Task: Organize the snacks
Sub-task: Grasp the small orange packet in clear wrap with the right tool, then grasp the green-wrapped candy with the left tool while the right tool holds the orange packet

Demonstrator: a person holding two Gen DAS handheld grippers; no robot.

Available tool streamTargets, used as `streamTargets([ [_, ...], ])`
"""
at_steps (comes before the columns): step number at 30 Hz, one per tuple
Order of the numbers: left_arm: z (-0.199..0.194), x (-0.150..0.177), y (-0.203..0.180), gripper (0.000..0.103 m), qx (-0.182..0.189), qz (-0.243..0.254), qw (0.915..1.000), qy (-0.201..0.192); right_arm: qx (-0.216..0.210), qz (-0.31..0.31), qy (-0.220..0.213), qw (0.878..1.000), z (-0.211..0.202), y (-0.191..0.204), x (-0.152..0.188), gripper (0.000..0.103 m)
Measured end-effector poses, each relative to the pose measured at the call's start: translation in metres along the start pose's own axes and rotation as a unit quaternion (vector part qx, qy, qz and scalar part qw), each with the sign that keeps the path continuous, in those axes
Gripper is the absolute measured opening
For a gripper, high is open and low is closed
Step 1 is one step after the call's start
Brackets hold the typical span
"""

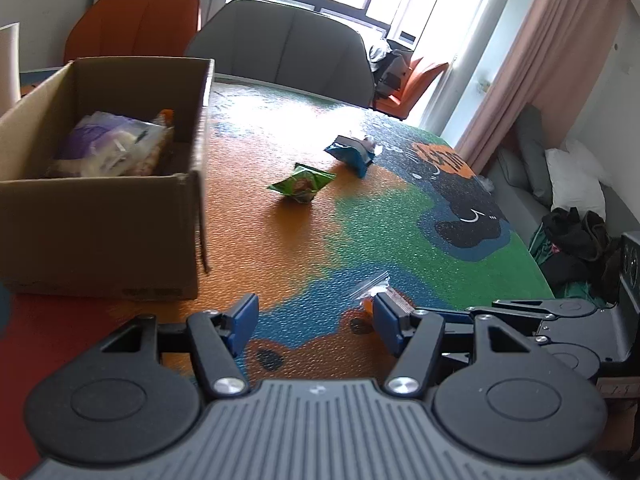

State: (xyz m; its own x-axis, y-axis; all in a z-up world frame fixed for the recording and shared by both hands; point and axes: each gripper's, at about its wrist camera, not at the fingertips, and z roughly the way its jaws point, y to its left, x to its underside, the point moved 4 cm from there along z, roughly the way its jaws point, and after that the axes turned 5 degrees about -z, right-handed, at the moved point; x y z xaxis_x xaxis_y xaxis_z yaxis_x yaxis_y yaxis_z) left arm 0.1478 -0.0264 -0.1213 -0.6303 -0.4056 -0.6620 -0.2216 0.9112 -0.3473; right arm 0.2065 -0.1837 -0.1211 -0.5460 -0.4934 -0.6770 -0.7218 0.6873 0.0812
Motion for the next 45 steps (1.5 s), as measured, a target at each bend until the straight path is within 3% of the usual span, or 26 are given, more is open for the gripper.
streamTargets([
  [16,0.033,-0.009,-0.022,0.062,0.022,0.018,0.9995,0.017,0.05,0.049,-0.012,0.997,-0.009,-0.045,-0.001,0.023],
  [24,0.051,-0.02,-0.028,0.062,0.014,0.02,0.9995,0.019,0.072,0.032,-0.01,0.997,-0.003,-0.044,-0.004,0.042],
  [26,0.055,-0.024,-0.028,0.064,0.009,0.022,0.9996,0.016,0.068,0.029,-0.003,0.997,0.002,-0.044,-0.004,0.038],
  [28,0.059,-0.027,-0.029,0.067,0.003,0.024,0.9997,0.011,0.069,0.025,-0.007,0.997,0.004,-0.047,-0.005,0.021],
  [45,0.095,-0.064,-0.043,0.068,-0.043,0.042,0.9978,-0.029,0.054,0.069,-0.036,0.995,0.013,-0.087,-0.024,0.019],
])
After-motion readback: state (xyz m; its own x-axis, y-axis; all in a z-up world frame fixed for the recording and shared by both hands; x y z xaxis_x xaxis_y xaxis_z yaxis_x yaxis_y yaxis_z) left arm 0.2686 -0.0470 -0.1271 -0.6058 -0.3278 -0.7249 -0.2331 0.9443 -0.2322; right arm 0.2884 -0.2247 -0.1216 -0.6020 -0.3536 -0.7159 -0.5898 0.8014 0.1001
